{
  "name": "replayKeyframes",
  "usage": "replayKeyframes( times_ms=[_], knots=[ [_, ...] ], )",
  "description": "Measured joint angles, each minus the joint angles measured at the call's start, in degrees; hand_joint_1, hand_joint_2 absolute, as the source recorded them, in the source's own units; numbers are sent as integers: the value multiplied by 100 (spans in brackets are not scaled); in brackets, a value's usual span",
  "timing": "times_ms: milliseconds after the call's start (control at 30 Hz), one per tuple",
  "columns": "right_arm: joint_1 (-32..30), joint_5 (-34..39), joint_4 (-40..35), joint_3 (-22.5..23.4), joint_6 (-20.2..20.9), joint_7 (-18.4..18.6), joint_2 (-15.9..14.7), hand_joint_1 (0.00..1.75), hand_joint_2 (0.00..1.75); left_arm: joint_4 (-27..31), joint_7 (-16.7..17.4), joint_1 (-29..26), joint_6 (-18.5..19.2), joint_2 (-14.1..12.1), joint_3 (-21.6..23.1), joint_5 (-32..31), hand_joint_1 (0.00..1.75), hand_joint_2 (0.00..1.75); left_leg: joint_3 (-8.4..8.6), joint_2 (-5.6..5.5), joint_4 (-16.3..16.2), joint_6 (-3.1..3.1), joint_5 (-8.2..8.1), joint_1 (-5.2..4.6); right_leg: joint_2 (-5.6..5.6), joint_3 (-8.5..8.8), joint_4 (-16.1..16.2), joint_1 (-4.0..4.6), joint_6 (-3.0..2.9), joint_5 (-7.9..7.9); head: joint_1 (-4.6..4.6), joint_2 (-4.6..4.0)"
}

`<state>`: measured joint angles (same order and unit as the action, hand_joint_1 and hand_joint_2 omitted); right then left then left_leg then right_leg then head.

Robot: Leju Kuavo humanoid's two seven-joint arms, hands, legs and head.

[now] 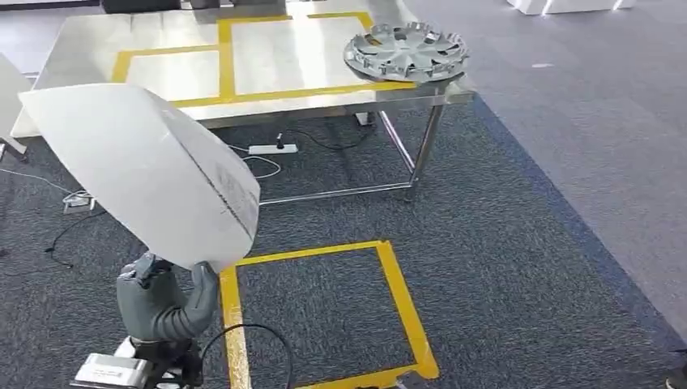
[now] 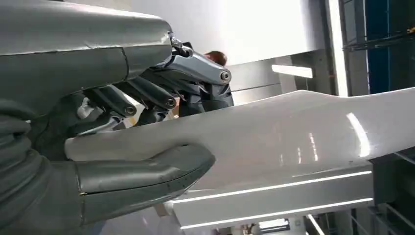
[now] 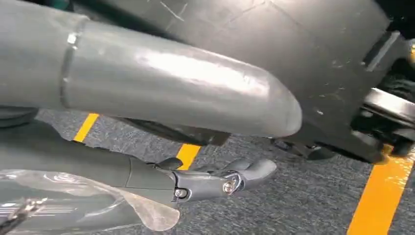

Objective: Take the parts from the cabinet and place them on the table.

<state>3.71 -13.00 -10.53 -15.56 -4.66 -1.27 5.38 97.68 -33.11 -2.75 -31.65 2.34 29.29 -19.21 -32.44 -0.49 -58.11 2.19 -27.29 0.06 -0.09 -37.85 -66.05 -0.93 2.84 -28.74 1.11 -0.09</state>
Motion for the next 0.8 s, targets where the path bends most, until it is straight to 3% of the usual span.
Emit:
replayKeyframes(
  times_ms=[33,67,100,200,267,300,367,400,433,467,533,567,600,700,733,767,800],
  knots=[
    [5,0,0,0,7,0,0,0,0,0,0,1,0,2,0,0,175,175,26,0,-12,-19,-32,0,-1,226,490,0,-16,233,2,0],
    [15,2,0,0,15,0,0,0,0,0,0,2,0,0,0,0,175,175,25,0,-33,-58,-66,-31,6,351,687,18,-36,152,-2,0],
    [19,4,0,0,20,0,0,0,0,0,0,7,0,0,0,2,175,175,0,-2,-73,-84,-81,-42,13,417,772,17,-64,136,-9,0],
    [-11,4,0,0,24,0,0,0,0,0,0,4,-2,-2,0,0,175,175,23,0,-28,-134,-79,-26,19,408,756,40,-130,118,-7,0],
    [-7,2,0,0,13,-2,2,0,0,0,-2,-4,-15,-13,-2,0,175,175,0,9,-185,-225,-209,-24,10,473,796,-14,-201,119,-42,0],
    [-3,-2,0,0,6,-2,4,0,0,2,-4,-18,-18,-28,-2,0,175,175,-154,13,-513,-259,-374,-11,3,493,796,-16,-232,98,-70,0],
    [-13,-9,0,0,-2,0,22,0,0,7,-20,-129,-18,-80,-11,11,175,175,-627,14,-1426,-298,-722,11,-1,529,795,-14,-260,65,-63,0],
    [-26,-20,0,0,-2,2,24,0,0,20,-33,-194,-17,-103,-24,37,175,175,-814,14,-1727,-305,-761,18,1,552,794,-14,-265,45,-70,0],
    [-38,-30,0,0,-2,20,26,0,0,35,-57,-243,-9,-127,-35,61,175,175,-857,14,-1722,-302,-634,22,4,586,794,-14,-262,19,-66,0],
    [-43,-52,0,0,-2,28,31,0,0,59,-81,-274,0,-133,-48,61,175,175,-782,15,-1482,-288,-410,24,8,623,794,-14,-259,-6,-70,0],
    [-33,-89,0,0,-4,46,50,0,0,116,-107,-304,24,-142,-68,50,175,175,-399,16,-546,-238,162,23,11,717,795,-14,-233,-63,-68,0],
    [-28,-94,0,0,-4,50,59,0,0,133,-109,-305,31,-144,-70,44,175,175,-271,22,-258,-212,207,13,6,692,798,-15,-211,-85,-63,0],
    [-1,-96,0,0,-7,50,66,0,0,149,-109,-309,48,-144,-72,44,175,175,-202,22,-128,-201,128,-14,16,714,779,25,-163,-115,-72,0],
    [2,-94,-2,0,-4,55,79,0,0,181,-109,-340,74,-149,-105,42,175,175,-240,6,-123,-128,89,-31,-14,729,843,12,-76,-112,-52,0],
    [10,-94,-2,0,-4,55,79,0,0,199,-109,-341,81,-146,-125,35,175,175,-195,6,-46,-85,119,19,-15,716,832,20,-34,-154,-50,0],
    [11,-94,-2,0,-4,52,79,0,0,208,-109,-337,87,-146,-136,22,175,175,-156,10,-17,-65,115,21,-7,664,717,16,-17,-219,-35,0],
    [21,-90,-2,0,-4,50,79,0,0,214,-109,-332,96,-138,-142,11,175,175,-143,21,-15,-26,101,25,-1,503,415,16,-12,-367,-7,0]
  ],
)
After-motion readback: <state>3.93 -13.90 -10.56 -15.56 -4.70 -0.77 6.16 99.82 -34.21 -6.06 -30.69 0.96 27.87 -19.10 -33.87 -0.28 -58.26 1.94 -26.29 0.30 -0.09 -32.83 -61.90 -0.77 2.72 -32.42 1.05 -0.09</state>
